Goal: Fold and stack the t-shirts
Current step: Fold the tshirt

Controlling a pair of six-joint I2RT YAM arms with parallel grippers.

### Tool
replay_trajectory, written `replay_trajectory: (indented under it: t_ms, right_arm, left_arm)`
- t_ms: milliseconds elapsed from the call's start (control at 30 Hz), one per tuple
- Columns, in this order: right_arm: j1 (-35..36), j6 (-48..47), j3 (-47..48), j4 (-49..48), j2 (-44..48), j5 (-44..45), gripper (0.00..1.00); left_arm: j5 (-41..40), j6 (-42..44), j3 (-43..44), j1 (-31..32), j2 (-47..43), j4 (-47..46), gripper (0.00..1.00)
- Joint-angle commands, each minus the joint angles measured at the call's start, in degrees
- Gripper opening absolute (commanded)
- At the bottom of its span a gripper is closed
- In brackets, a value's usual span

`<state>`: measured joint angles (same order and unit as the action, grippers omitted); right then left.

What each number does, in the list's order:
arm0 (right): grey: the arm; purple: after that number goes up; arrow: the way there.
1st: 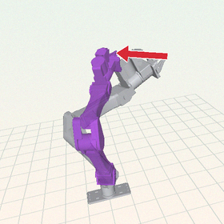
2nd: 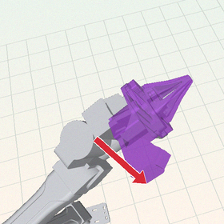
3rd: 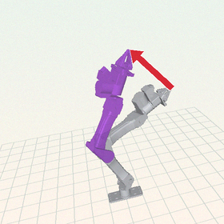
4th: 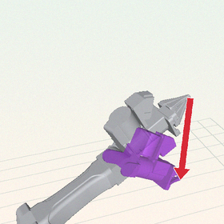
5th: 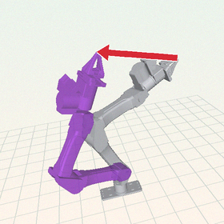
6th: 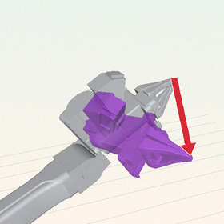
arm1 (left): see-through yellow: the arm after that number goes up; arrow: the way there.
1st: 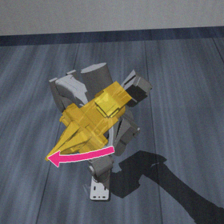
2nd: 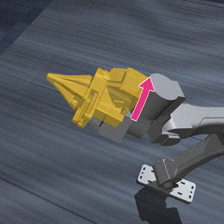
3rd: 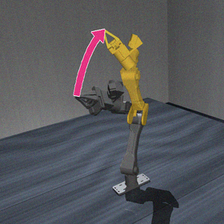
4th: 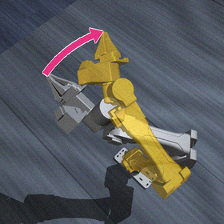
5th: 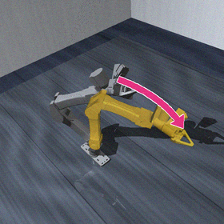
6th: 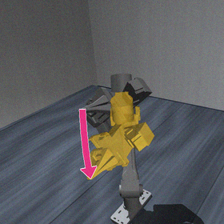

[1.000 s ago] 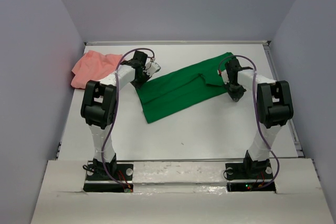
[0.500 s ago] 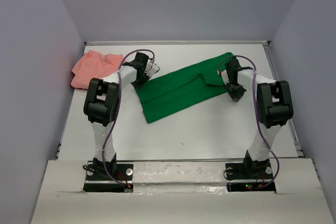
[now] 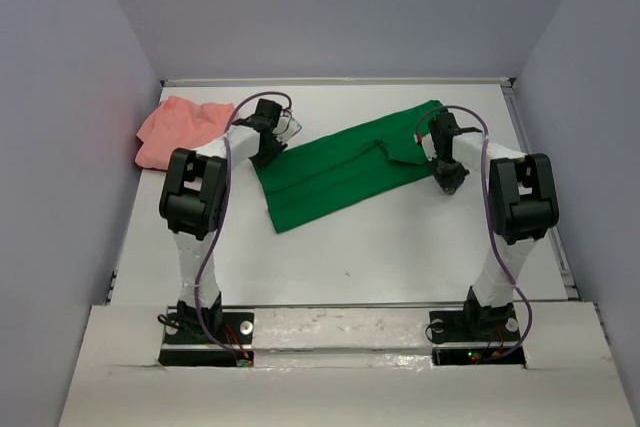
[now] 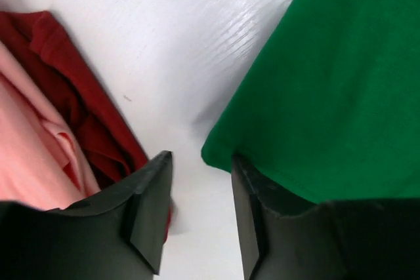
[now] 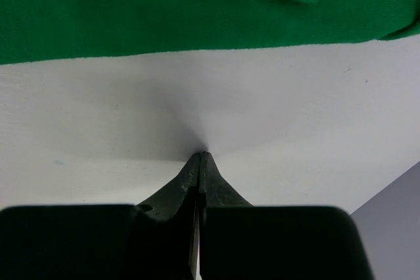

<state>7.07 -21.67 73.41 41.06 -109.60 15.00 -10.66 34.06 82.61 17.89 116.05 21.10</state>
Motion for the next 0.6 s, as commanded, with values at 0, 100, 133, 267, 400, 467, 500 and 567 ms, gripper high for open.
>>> replay_trajectory:
  t_ms: [0, 100, 133, 267, 400, 467, 500, 567]
  right_arm:
    - [-0.48, -0.65, 0.77, 0.25, 2.1, -0.85, 0.01]
    - [-0.48, -1.18, 0.16, 0.25, 3.86, -1.38, 0.06]
    - [-0.48, -1.27, 0.07, 0.25, 5.52, -1.38, 0.07]
    - [-0.48, -1.71, -0.72, 0.6, 10.45, -0.5, 0.23]
    - [-0.48, -1.88, -2.3, -3.17, 20.55, 0.1, 0.11]
    - [-0.48, -1.62, -2.57, -4.4, 22.76, 4.32, 0.0]
    - [-0.48, -2.05, -2.04, -4.58, 24.42, 6.16, 0.0]
    - [-0.48, -2.76, -1.78, -5.28, 26.36, 7.4, 0.02]
  left_arm:
    - [-0.68, -0.31, 0.19, -0.31, -8.11, 1.31, 0.55]
    - [-1.73, -0.05, -1.13, -0.31, -13.8, 1.13, 0.6]
    - [-2.0, -0.05, -1.31, -0.31, -15.31, 1.31, 0.6]
    - [-5.95, -1.19, -1.22, -0.4, -22.34, 2.19, 0.67]
    - [-6.48, -3.91, -1.4, -0.4, -29.02, 2.19, 0.69]
    - [-5.96, -6.28, -2.62, -0.49, -33.33, 0.17, 0.72]
    - [-5.0, -7.77, -3.76, -0.49, -36.13, -0.7, 0.79]
    - [-3.85, -10.23, -4.3, -0.57, -39.82, -2.37, 0.88]
